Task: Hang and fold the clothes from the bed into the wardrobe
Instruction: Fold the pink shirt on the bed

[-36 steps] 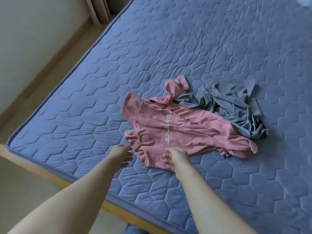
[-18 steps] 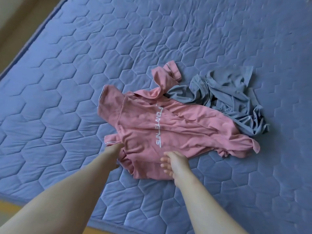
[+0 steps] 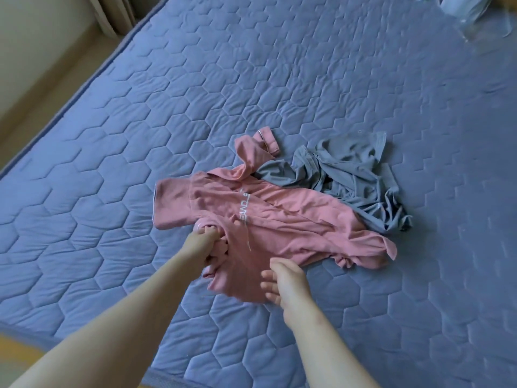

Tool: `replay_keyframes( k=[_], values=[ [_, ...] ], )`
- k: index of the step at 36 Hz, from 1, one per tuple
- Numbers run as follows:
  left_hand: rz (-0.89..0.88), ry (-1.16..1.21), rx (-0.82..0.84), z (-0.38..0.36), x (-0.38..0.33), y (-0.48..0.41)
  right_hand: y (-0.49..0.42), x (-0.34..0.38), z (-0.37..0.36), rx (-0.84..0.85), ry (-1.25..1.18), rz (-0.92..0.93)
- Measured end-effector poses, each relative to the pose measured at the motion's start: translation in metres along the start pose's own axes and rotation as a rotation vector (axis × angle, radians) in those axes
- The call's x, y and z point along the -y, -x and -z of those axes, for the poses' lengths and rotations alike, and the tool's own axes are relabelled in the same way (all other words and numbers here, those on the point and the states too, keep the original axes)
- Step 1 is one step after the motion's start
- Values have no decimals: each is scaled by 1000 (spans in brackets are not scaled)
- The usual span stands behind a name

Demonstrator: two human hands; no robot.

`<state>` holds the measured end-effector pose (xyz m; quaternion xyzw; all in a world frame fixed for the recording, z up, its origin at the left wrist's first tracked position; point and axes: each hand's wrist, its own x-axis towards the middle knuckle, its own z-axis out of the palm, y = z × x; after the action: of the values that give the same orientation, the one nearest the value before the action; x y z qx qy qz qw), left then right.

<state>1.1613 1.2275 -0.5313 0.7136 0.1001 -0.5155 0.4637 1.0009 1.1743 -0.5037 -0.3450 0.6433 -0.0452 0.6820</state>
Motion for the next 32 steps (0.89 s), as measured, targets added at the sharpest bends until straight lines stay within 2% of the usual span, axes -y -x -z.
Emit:
replay_keyframes(
  k=[5, 9, 11, 15, 17, 19, 23, 26, 30, 32],
  values=[
    [-136, 20, 150, -36, -14, 64, 39, 21, 31, 29, -43, 133],
    [-274, -93, 205, -59, -32, 119, 72, 35, 61, 58, -40, 288],
    [-378, -150, 205, -72, -44, 148, 88, 40, 74, 104, -42, 351],
    [-533, -145, 306, -96, -61, 209, 119, 48, 99, 229, 34, 453],
    [-593, -130, 338, -106, -66, 236, 135, 53, 110, 229, 173, 550],
    [-641, -105, 375, -114, -71, 263, 152, 57, 117, 233, 208, 634],
    [-684, 20, 511, -123, -82, 311, 178, 64, 126, 154, 227, 694],
    [-770, 49, 586, -121, -91, 338, 193, 75, 131, 84, 333, 756],
    [-898, 47, 617, -110, -99, 357, 216, 96, 135, 79, 242, 854],
    [-981, -70, 571, -103, -100, 359, 229, 108, 135, 142, 100, 859]
  ],
)
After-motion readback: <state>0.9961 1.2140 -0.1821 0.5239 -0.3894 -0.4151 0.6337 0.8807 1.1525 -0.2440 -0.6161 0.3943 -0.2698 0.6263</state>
